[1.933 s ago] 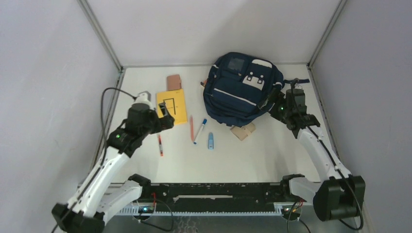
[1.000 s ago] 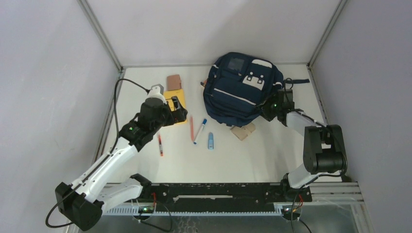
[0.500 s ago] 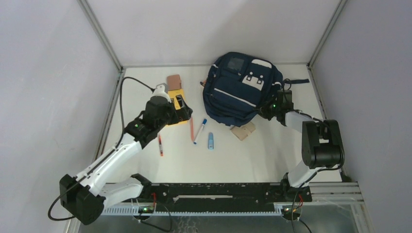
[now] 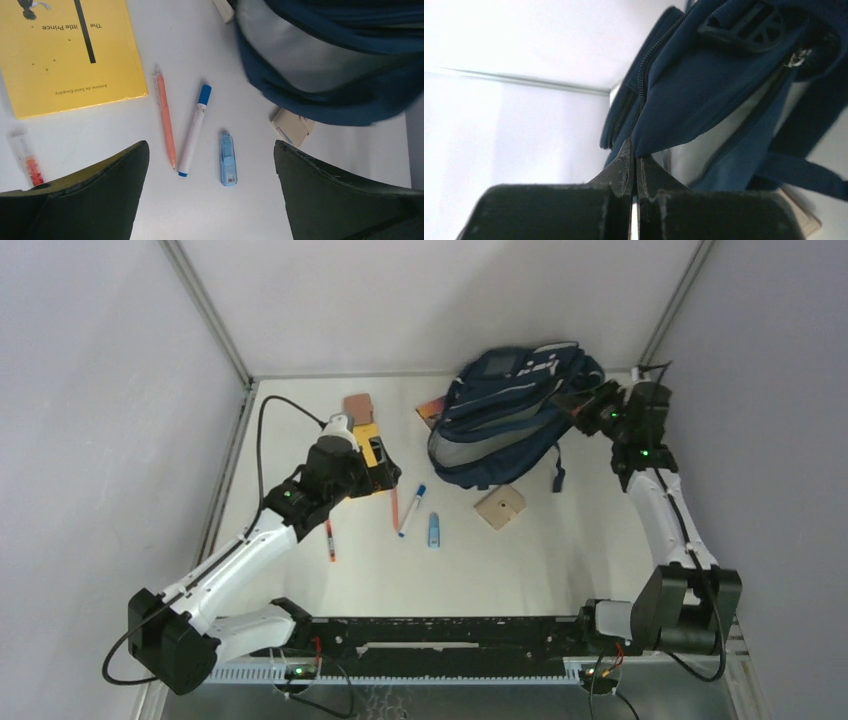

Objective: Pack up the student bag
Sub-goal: Adjust the student bag at the center of the board.

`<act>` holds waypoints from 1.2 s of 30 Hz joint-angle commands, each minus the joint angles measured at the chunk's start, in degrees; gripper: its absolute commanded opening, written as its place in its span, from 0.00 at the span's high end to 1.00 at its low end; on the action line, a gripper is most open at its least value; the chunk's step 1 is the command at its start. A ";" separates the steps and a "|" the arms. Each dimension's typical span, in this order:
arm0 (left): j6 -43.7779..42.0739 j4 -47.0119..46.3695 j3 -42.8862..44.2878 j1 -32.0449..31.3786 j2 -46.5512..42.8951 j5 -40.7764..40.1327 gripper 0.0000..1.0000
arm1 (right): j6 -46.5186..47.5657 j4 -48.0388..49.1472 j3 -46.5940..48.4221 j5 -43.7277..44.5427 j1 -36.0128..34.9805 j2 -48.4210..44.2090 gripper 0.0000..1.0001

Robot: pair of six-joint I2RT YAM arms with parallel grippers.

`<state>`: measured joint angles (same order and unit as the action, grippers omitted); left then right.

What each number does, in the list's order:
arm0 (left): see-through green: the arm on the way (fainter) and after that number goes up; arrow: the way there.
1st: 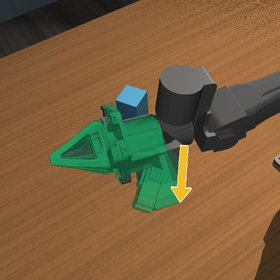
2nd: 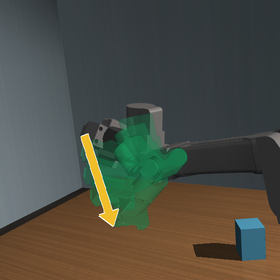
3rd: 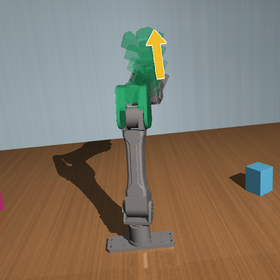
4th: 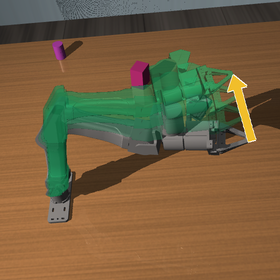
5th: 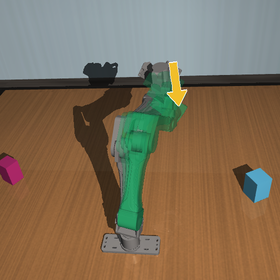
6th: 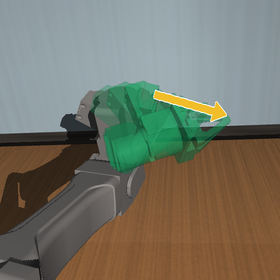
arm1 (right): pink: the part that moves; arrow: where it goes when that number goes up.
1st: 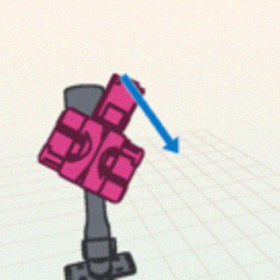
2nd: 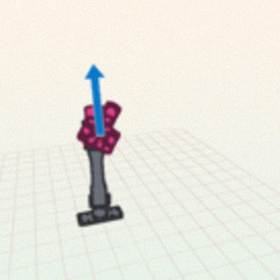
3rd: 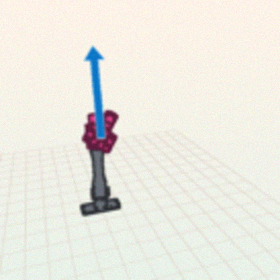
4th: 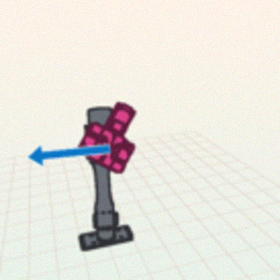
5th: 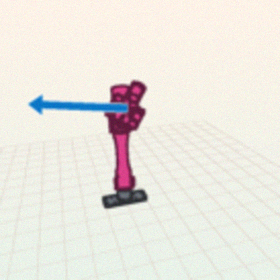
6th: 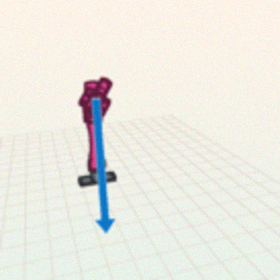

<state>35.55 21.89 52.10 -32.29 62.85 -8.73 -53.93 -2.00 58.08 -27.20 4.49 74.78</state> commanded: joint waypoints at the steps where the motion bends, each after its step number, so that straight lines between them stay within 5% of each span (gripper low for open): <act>1: -0.39 -1.69 3.24 -0.10 -0.03 1.43 0.00 | 0.53 0.76 3.70 -1.48 6.16 -4.32 1.00; 14: -0.48 -1.61 7.84 -1.51 6.37 7.06 0.00 | 5.22 -7.12 1.25 0.51 8.43 -8.43 1.00; 18: 0.33 -2.37 9.50 -2.56 9.61 8.25 0.00 | 11.25 -13.07 -4.49 7.07 8.51 -11.90 1.00; 19: 0.84 -3.23 9.60 -2.66 10.65 8.95 0.00 | 12.46 -14.50 -6.13 8.82 8.58 -12.66 0.87; 21: 2.08 -5.00 9.96 -2.83 13.33 11.11 0.01 | 14.02 -16.40 -10.20 10.32 8.60 -13.70 0.44; 23: 3.63 -6.12 10.72 -3.30 16.47 9.75 0.00 | 15.08 -17.88 -12.94 9.87 8.48 -14.05 0.23; 36: 7.87 -12.66 17.90 -5.95 33.86 12.12 0.00 | 20.56 -24.52 -17.67 25.93 -6.00 -28.69 0.09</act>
<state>41.21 13.54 64.97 -36.71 93.21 1.76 -35.73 -26.02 38.83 -8.67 2.94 50.63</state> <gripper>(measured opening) 0.996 0.900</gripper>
